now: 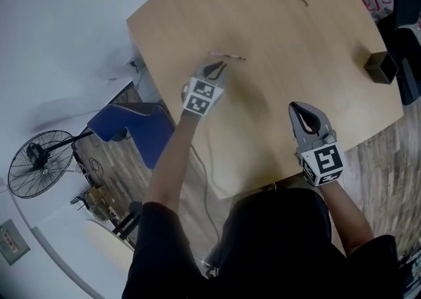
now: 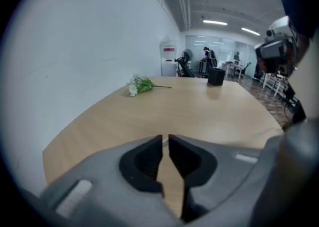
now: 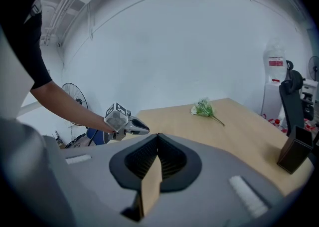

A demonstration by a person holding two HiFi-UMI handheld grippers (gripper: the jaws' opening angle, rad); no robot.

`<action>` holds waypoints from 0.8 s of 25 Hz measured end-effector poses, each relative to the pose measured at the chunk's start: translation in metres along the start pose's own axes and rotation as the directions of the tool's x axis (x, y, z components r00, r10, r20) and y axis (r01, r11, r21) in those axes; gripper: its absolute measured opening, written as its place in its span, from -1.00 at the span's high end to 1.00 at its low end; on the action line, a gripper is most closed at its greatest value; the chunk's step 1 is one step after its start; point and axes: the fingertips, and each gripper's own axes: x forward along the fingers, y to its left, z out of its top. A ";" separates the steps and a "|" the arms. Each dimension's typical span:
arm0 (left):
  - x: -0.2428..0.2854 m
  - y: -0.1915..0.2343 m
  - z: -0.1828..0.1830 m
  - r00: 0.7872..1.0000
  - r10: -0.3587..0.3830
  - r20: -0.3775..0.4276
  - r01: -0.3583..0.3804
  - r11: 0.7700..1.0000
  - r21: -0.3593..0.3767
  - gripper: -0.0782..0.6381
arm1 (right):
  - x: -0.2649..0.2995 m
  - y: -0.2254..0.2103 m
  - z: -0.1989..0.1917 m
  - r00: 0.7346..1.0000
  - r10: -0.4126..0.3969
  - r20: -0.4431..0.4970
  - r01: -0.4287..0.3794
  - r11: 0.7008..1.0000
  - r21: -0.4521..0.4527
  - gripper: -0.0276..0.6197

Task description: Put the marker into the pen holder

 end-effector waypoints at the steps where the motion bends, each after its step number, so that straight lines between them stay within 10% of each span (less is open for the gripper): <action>1: 0.005 0.001 0.000 1.000 -0.013 -0.010 0.013 0.999 0.030 0.66 | 0.001 -0.002 -0.004 1.000 -0.002 -0.007 0.002 1.000 -0.002 0.91; 12: 0.056 0.027 -0.031 0.977 -0.125 -0.172 0.155 0.973 0.169 0.46 | 0.027 0.009 -0.041 0.997 0.020 -0.075 -0.016 0.999 0.049 0.91; 20: 0.076 0.029 -0.044 0.953 -0.138 -0.270 0.235 0.900 0.368 0.44 | 0.036 0.003 -0.053 0.997 0.041 -0.069 -0.035 0.996 0.083 0.91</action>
